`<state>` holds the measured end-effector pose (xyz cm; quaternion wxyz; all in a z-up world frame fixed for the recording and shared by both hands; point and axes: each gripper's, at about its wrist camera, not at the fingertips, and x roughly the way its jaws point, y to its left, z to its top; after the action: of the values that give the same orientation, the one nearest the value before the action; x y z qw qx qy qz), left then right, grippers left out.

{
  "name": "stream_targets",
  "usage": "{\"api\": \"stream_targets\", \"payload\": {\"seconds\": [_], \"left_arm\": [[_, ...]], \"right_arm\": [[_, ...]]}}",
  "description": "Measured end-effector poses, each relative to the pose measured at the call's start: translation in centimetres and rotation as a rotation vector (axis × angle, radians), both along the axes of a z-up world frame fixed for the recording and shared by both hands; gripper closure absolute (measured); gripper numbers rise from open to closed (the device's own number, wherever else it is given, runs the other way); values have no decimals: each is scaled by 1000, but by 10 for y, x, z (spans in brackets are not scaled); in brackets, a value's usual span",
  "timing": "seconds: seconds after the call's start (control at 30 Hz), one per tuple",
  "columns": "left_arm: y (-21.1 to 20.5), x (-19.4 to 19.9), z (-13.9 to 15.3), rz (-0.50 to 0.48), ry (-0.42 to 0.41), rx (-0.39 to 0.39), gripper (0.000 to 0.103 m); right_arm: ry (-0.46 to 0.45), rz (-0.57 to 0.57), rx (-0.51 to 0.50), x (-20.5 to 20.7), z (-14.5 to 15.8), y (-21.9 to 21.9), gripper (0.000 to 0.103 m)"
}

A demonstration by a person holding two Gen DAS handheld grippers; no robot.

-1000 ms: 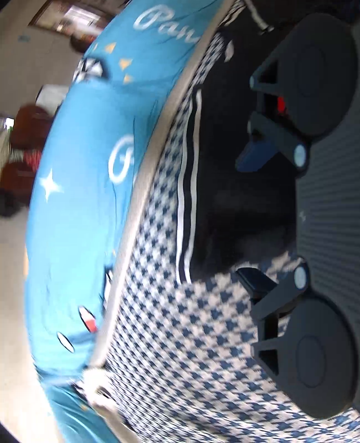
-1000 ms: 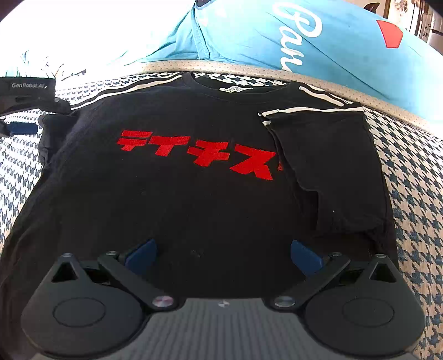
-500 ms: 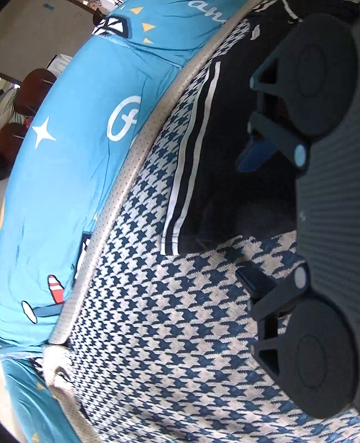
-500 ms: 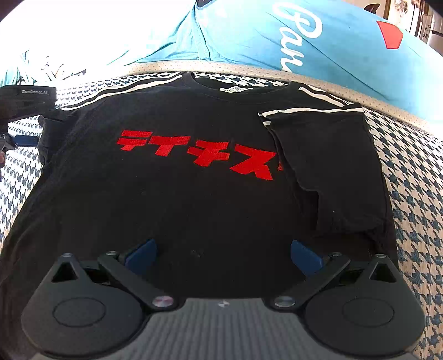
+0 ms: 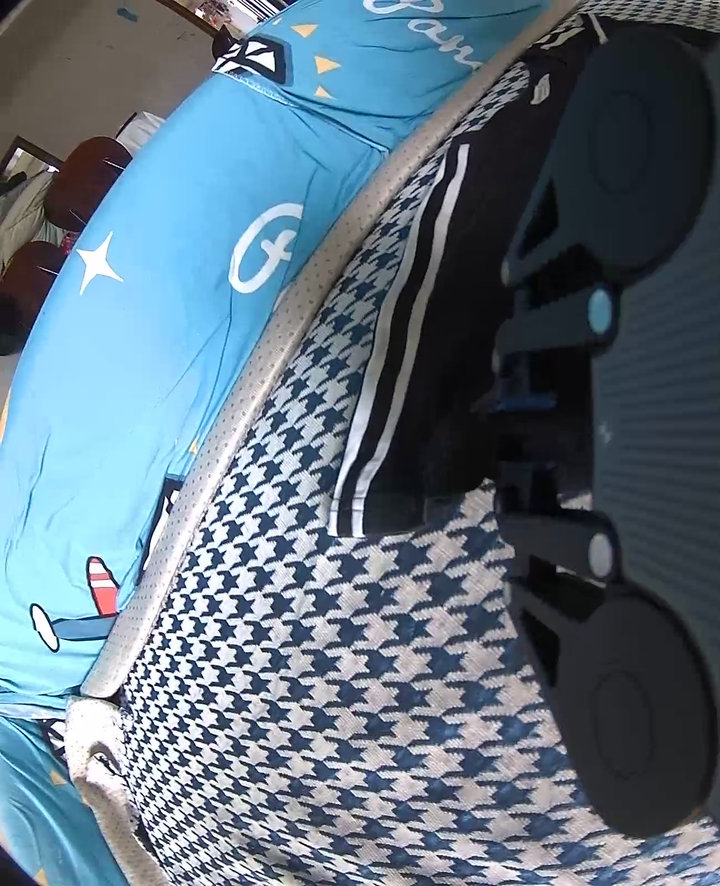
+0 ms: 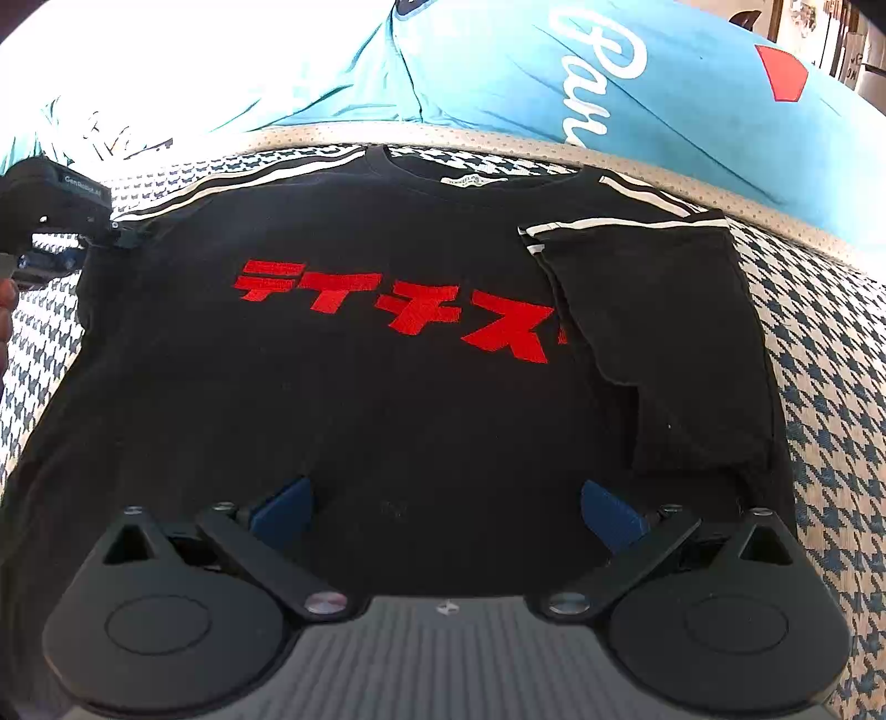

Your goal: Fold clothes

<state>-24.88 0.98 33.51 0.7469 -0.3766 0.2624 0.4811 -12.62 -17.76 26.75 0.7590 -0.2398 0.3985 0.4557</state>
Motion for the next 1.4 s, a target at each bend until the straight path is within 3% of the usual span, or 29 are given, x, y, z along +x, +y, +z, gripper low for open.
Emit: {"api": "stream_targets", "payload": {"seconds": [0.13, 0.3, 0.43, 0.53, 0.6, 0.67, 0.7, 0.83, 0.93, 1.07, 1.17, 1.4], "left_arm": [[-9, 9, 10, -24, 4, 61, 91], [-29, 29, 21, -121, -2, 107, 91], [-60, 57, 28, -272, 9, 145, 91], [-82, 79, 22, -434, 29, 114, 89], [-95, 88, 20, -501, 57, 126, 81], [-105, 91, 23, -548, 56, 160, 59], [-109, 91, 26, -564, 47, 176, 55], [-104, 76, 45, -546, -63, 175, 41], [-90, 61, 55, -464, -128, 173, 29], [-73, 45, 59, -408, -205, 115, 24], [-72, 46, 58, -430, -207, 101, 17], [-99, 63, 40, -536, -70, 121, 11]], "right_arm": [[-1, -1, 1, -1, 1, -1, 0], [0, -2, 1, -2, 1, -1, 0], [0, -2, 0, -2, 1, -1, 0], [-1, 0, -1, -2, 1, -1, 0], [0, 0, -1, -2, 1, -1, 0], [2, 0, -1, -2, 1, -1, 0], [2, 0, -2, -2, 1, -1, 0], [1, -1, -5, -2, 1, 0, 0], [2, -1, -5, -2, 1, 0, 0], [-2, -2, -5, -3, 1, -1, 0], [-4, -3, -4, -3, 1, 0, 0], [-6, -3, -3, -4, 1, 0, 0]]}}
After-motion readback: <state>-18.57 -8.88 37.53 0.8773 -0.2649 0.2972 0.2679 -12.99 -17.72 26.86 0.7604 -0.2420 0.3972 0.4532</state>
